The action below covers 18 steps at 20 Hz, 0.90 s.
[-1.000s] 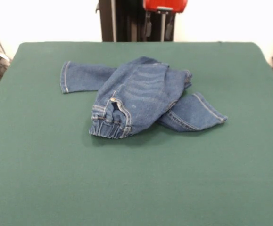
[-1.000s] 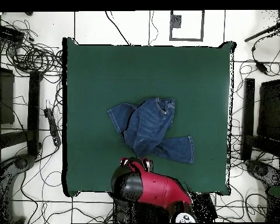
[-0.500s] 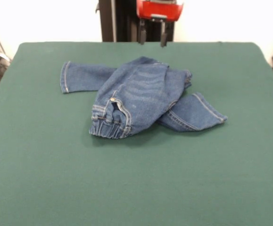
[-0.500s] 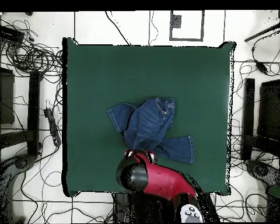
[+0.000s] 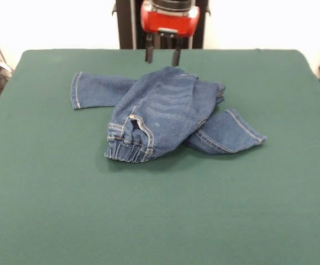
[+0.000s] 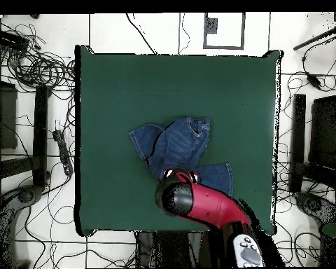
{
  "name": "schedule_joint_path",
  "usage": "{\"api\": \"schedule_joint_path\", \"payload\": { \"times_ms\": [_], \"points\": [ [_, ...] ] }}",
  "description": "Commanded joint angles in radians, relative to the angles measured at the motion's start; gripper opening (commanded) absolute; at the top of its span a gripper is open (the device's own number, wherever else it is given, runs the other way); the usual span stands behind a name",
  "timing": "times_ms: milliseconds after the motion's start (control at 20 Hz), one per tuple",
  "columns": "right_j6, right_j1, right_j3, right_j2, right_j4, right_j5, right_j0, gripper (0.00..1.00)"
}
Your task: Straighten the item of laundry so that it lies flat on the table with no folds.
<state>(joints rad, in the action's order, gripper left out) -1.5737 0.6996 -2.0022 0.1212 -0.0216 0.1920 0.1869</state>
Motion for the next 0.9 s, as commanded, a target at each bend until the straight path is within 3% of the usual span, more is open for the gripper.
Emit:
{"api": "schedule_joint_path", "payload": {
  "times_ms": [50, 900],
  "points": [
    [-0.117, -0.041, 0.092, -0.09, -0.03, 0.117, 0.056, 1.0],
    [0.037, -0.135, 0.313, -0.135, 0.07, 0.329, 0.143, 1.0]
  ]
}}
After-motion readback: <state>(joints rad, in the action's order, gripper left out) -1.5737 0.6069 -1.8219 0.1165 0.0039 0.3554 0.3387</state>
